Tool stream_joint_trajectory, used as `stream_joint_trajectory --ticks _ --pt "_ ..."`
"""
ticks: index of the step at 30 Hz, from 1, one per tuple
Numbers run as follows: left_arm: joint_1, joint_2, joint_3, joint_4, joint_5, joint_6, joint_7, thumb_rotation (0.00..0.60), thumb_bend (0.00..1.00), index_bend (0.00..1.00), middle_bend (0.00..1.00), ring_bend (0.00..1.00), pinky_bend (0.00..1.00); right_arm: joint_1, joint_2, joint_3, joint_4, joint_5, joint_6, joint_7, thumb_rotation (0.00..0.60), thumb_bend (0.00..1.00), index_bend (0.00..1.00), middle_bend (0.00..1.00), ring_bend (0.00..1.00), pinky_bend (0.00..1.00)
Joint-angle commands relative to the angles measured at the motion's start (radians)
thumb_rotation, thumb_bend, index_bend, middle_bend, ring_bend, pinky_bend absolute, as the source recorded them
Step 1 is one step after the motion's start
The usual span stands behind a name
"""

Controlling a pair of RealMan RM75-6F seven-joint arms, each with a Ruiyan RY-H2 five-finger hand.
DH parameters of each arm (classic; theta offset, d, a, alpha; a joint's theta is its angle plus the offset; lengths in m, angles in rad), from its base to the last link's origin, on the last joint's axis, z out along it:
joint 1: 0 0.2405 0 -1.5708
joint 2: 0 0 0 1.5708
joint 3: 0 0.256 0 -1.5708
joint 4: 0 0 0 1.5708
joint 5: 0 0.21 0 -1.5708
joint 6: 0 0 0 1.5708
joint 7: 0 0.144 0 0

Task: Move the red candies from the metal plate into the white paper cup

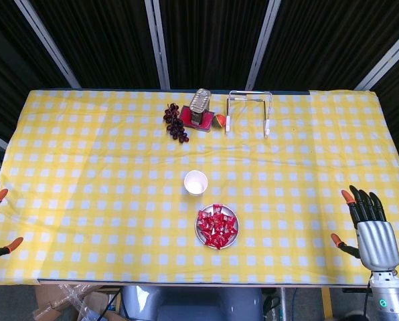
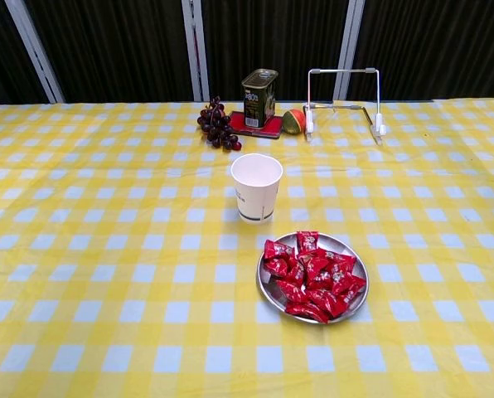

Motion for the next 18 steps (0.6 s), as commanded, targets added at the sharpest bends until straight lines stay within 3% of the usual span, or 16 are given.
stream_joint_trajectory --ticks 1,13,15,16,18 --pt "0.0 0.0 0.0 0.0 -0.001 0.0 -0.001 0.6 0.03 0.0 0.0 0.0 0.0 0.0 0.003 0.0 -0.004 0.004 -0.006 0.0 0.6 0.25 0.0 0.0 0.0 0.0" --pt "0.0 0.003 0.0 -0.009 -0.01 -0.008 0.0 0.6 0.03 0.0 0.0 0.0 0.0 0.0 0.019 -0.01 -0.025 0.008 -0.026 0.012 0.6 0.25 0.0 0.0 0.0 0.0" --pt "-0.001 0.004 0.0 -0.01 -0.01 -0.011 -0.002 0.6 0.03 0.0 0.0 0.0 0.0 0.002 0.022 -0.013 -0.032 0.002 -0.03 0.018 0.6 0.25 0.0 0.0 0.0 0.08" --pt "-0.002 0.004 0.001 -0.01 -0.009 -0.012 -0.001 0.6 0.03 0.0 0.0 0.0 0.0 0.003 0.024 -0.017 -0.037 -0.005 -0.031 0.022 0.6 0.25 0.0 0.0 0.05 0.2" --pt "-0.003 0.005 0.002 -0.011 -0.008 -0.015 0.0 0.6 0.03 0.0 0.0 0.0 0.0 0.003 0.03 -0.021 -0.052 -0.027 -0.021 0.036 0.6 0.25 0.0 0.0 0.23 0.47"
